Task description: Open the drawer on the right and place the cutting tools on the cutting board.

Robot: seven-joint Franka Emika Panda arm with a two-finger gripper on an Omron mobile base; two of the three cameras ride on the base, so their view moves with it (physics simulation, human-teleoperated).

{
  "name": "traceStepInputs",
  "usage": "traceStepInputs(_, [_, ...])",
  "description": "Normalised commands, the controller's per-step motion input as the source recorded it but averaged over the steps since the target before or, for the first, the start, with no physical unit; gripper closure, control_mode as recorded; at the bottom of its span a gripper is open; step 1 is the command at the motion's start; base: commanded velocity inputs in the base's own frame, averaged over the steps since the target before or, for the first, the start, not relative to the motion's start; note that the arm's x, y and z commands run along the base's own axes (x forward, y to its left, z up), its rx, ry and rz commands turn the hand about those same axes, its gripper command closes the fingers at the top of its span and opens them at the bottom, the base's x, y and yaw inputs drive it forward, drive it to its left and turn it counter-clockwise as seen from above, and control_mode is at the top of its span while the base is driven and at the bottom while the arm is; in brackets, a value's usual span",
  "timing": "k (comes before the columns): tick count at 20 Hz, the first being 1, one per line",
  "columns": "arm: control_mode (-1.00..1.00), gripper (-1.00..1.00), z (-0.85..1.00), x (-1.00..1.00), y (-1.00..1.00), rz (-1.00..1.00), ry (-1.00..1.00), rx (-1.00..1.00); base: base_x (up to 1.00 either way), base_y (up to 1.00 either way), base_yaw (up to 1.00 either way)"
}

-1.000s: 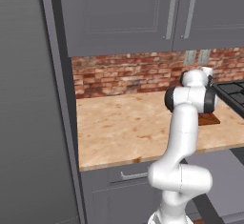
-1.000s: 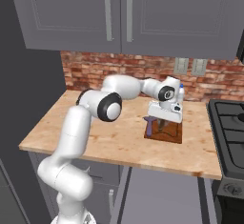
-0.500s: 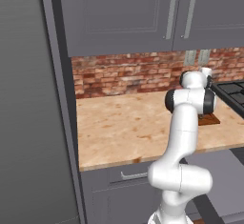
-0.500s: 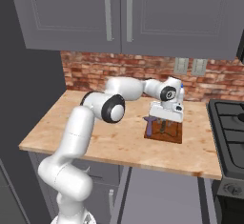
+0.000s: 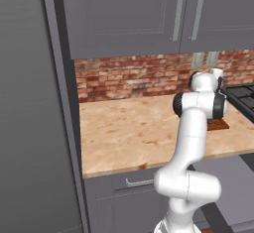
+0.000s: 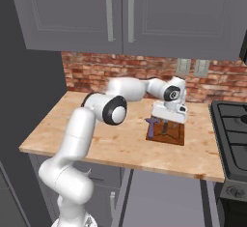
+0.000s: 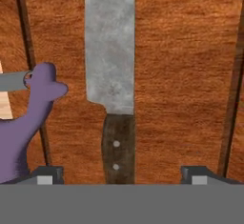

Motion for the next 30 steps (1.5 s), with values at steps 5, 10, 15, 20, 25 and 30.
traceStepInputs(5, [-1.00,-1.00,0.55,-1.00,0.55,0.00,-0.22,0.01,0.00,0.00,0.00])
traceStepInputs(10, [-1.00,-1.00,0.35,-1.00,0.99,0.00,-0.38,0.00,0.00,0.00,0.00])
traceStepInputs(15, [-1.00,-1.00,0.34,-1.00,1.00,0.00,-0.41,-0.03,0.00,0.00,0.00])
traceStepInputs(20, [-1.00,-1.00,0.26,-1.00,1.00,0.00,-0.43,-0.18,0.00,0.00,0.00])
traceStepInputs(25, [-1.00,-1.00,0.39,-1.00,1.00,0.00,-0.37,-0.21,0.00,0.00,0.00])
traceStepInputs(30, [-1.00,-1.00,0.72,-1.00,0.64,0.00,-0.41,-0.13,0.00,0.00,0.00])
